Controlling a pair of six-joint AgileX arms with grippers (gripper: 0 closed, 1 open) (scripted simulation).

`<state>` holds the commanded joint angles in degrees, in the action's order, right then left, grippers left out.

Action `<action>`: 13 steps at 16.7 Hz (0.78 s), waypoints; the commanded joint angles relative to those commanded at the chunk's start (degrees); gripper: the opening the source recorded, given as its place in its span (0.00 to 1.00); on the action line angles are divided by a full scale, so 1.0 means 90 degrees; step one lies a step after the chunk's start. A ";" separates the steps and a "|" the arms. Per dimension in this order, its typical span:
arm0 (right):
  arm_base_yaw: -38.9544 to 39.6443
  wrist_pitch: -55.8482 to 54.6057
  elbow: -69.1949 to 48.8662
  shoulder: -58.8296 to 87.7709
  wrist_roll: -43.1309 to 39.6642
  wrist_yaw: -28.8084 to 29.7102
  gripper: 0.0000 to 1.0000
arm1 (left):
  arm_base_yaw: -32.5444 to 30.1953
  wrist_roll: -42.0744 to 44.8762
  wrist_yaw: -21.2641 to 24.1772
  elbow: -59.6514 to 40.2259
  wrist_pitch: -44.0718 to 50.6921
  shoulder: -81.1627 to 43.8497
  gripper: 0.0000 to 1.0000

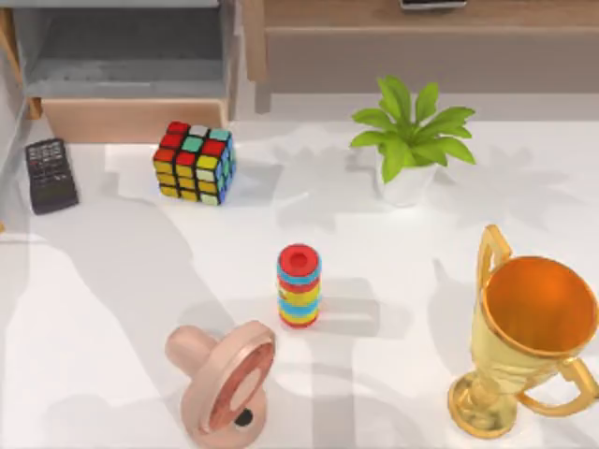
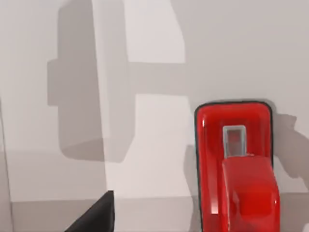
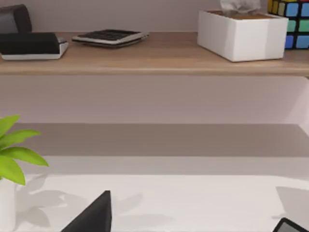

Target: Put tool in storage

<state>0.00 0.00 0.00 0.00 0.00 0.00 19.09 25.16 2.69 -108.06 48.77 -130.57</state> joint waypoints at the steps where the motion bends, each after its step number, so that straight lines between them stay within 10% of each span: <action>1: 0.0000 0.0000 0.0000 0.0000 0.0000 0.0000 1.00 | 0.0047 0.0115 0.0159 0.0136 -0.0302 0.0177 1.00; 13: 0.0000 0.0000 0.0000 0.0000 0.0000 0.0000 1.00 | 0.2884 0.1166 0.1899 0.3277 -0.8317 0.1225 1.00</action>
<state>0.00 0.00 0.00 0.00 0.00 0.00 45.04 35.66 19.78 -78.57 -26.09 -119.54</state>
